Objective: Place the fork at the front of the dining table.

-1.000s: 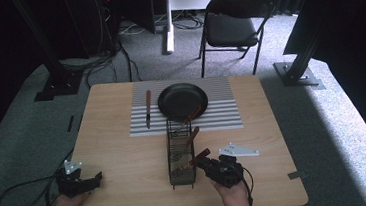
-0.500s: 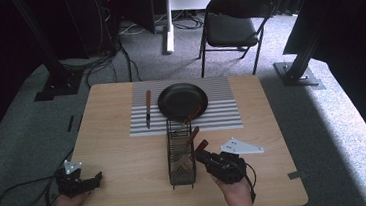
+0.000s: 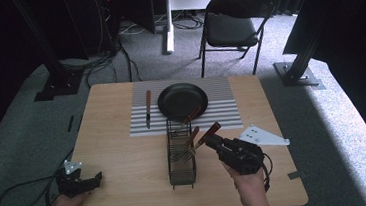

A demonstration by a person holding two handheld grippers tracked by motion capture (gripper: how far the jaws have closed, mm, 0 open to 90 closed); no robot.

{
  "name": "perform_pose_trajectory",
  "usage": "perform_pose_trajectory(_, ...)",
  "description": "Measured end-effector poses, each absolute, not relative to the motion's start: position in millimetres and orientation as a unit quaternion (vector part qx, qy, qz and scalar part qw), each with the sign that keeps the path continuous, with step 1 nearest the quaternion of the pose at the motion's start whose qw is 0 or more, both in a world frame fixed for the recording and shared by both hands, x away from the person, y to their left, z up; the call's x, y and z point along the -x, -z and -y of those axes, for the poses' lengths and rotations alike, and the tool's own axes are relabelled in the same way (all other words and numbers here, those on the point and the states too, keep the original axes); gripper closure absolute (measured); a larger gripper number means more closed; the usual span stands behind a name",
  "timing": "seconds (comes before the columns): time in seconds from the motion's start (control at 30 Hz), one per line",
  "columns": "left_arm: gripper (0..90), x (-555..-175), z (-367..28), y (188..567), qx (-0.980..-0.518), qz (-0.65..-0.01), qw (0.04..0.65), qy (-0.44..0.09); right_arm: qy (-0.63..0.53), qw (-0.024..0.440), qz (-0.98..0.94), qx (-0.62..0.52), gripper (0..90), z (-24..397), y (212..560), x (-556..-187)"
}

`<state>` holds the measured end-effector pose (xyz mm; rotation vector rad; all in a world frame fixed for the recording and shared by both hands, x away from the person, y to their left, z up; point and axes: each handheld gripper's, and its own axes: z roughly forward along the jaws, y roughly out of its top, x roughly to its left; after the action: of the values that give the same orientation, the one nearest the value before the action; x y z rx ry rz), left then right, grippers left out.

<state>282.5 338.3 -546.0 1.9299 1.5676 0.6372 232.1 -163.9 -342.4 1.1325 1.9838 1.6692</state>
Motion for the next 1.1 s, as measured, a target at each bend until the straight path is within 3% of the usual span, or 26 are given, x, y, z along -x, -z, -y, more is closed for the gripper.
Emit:
perform_pose_trajectory(0.37,1.7,-282.5,-338.3,545.9,-0.721,-0.586,0.283,-0.237,-0.582,0.214,-0.662,-0.420,80.9,202.7,315.1,-236.9)
perform_pose_trajectory(1.1,1.7,-282.5,-338.3,546.1,-0.721,-0.586,0.283,-0.239,-0.454,0.288,-0.663,-0.521,80.9,229.7,387.1,-337.2)
